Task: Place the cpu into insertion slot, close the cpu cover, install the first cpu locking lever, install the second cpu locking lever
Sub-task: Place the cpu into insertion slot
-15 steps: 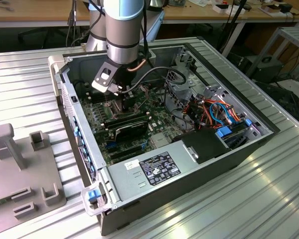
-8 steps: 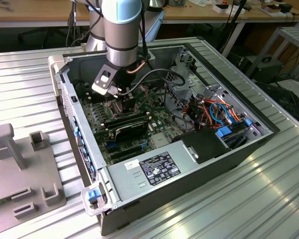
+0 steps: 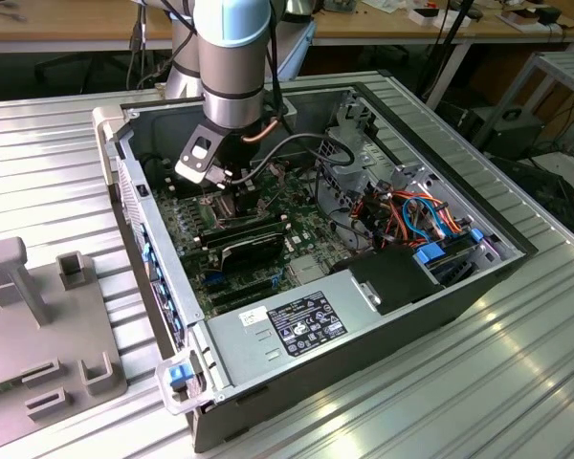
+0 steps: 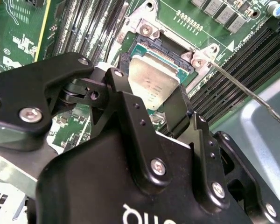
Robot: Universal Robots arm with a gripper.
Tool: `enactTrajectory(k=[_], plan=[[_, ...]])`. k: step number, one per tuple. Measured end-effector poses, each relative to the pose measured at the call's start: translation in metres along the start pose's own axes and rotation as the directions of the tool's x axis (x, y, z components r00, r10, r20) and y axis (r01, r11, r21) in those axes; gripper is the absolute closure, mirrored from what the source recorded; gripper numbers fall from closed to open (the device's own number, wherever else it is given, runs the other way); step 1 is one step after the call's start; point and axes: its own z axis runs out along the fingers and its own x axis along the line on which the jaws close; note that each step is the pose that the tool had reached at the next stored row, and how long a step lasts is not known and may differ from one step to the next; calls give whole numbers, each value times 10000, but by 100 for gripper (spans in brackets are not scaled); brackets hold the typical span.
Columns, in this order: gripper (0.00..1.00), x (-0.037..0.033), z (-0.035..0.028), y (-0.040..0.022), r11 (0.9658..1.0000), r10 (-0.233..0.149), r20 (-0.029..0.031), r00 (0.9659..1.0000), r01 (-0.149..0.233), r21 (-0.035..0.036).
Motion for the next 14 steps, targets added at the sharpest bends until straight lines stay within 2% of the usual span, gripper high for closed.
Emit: enactTrajectory(k=[12,13,14], plan=[[45,0,2,0,10000,0,0,10000,0,0],[45,1,1,-46,9999,3,-1,10000,-3,-148],[45,1,27,-49,9999,4,-1,10000,-4,-147]])
